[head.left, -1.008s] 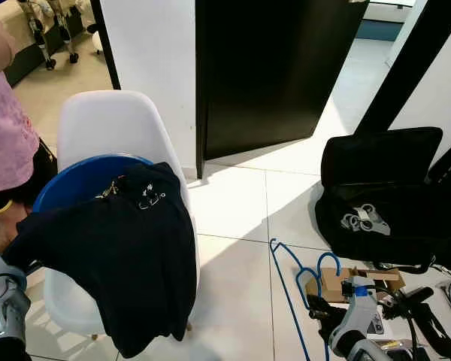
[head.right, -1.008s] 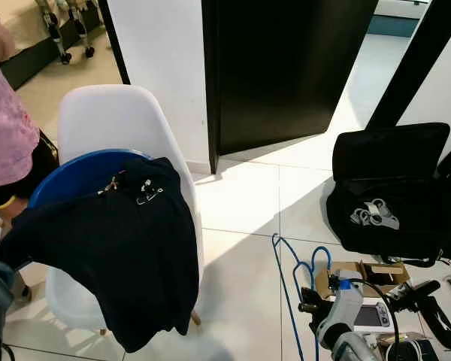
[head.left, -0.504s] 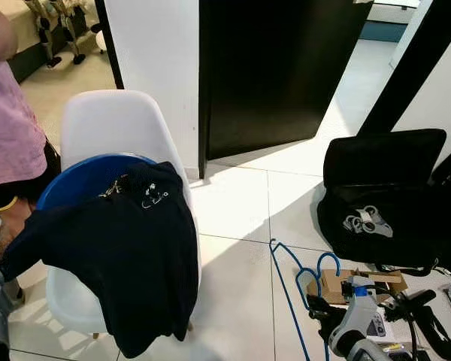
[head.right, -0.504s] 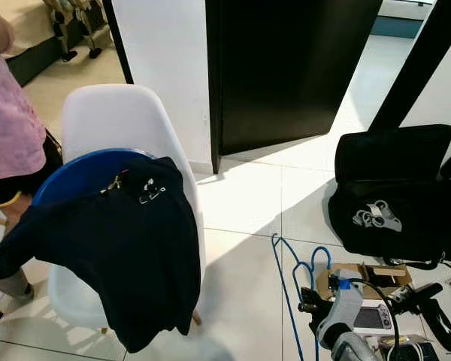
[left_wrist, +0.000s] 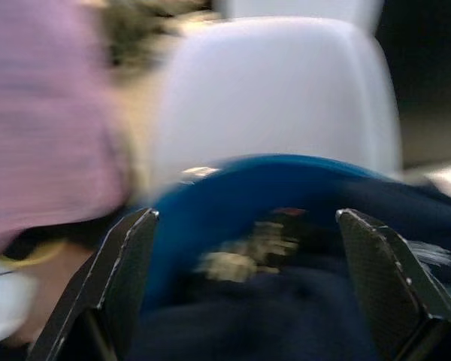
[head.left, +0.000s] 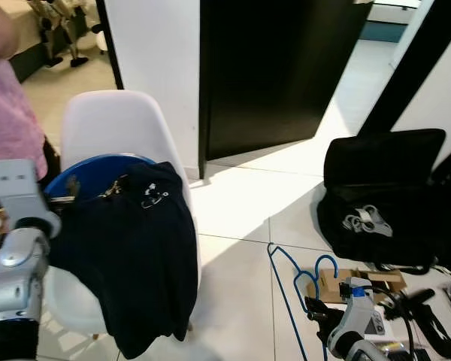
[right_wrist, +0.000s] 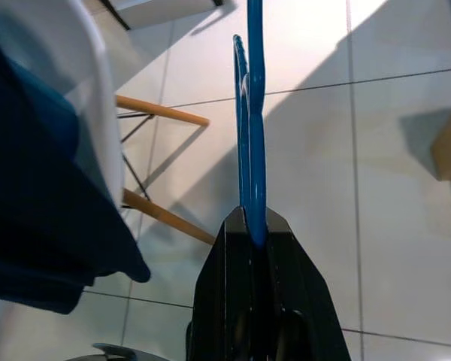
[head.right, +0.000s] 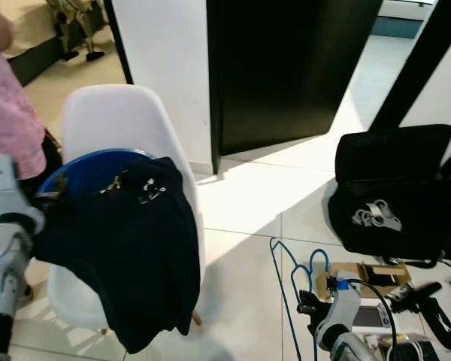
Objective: Hang hanger
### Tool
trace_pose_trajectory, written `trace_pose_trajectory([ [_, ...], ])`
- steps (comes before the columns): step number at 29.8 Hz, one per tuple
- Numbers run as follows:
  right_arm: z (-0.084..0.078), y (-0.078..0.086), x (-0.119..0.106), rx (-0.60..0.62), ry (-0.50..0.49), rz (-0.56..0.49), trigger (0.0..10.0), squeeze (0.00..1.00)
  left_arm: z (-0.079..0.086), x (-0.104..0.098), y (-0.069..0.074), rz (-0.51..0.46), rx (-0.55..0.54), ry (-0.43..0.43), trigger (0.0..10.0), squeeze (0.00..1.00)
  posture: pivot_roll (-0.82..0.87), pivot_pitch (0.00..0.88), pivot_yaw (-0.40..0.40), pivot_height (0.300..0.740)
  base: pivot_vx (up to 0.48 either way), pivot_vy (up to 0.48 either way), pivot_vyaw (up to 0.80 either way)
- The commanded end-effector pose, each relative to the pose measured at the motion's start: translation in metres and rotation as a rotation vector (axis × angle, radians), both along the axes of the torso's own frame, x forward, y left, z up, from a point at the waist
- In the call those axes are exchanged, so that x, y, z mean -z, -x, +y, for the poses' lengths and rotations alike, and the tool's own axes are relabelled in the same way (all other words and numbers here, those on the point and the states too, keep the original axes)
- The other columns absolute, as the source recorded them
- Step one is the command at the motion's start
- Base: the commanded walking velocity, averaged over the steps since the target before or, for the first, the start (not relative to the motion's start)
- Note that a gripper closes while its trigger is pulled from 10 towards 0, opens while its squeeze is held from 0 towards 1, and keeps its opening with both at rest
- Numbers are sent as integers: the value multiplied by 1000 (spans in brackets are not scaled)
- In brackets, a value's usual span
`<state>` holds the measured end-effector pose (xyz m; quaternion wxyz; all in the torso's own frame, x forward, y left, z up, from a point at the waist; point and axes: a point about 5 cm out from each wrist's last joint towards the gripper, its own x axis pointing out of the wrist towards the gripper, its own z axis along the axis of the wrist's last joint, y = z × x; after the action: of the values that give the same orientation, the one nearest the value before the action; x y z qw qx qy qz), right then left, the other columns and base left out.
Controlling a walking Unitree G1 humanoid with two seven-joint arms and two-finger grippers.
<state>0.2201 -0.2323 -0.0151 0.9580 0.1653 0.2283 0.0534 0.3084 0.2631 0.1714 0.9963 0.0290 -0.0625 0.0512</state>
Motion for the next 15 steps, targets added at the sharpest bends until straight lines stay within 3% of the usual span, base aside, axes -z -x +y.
trace_pose_trajectory([
  [1, -1, 2, 3, 9, -2, 10, 10000, 0, -34, -1, -3, 28, 194, -3, 10000, 0, -26, 140, -23, 740, 0, 0, 0],
  [9, -1, 1, 1, 8, -2, 6, 10000, 0, -50, -9, -7, 26, 269, -115, 10000, 0, -25, 138, -27, 740, 0, 0, 0],
  [15, -1, 0, 0, 6, -2, 3, 10000, 0, -55, -15, -7, -5, 272, -140, 10000, 0, -26, 137, -28, 740, 262, 0, 0],
])
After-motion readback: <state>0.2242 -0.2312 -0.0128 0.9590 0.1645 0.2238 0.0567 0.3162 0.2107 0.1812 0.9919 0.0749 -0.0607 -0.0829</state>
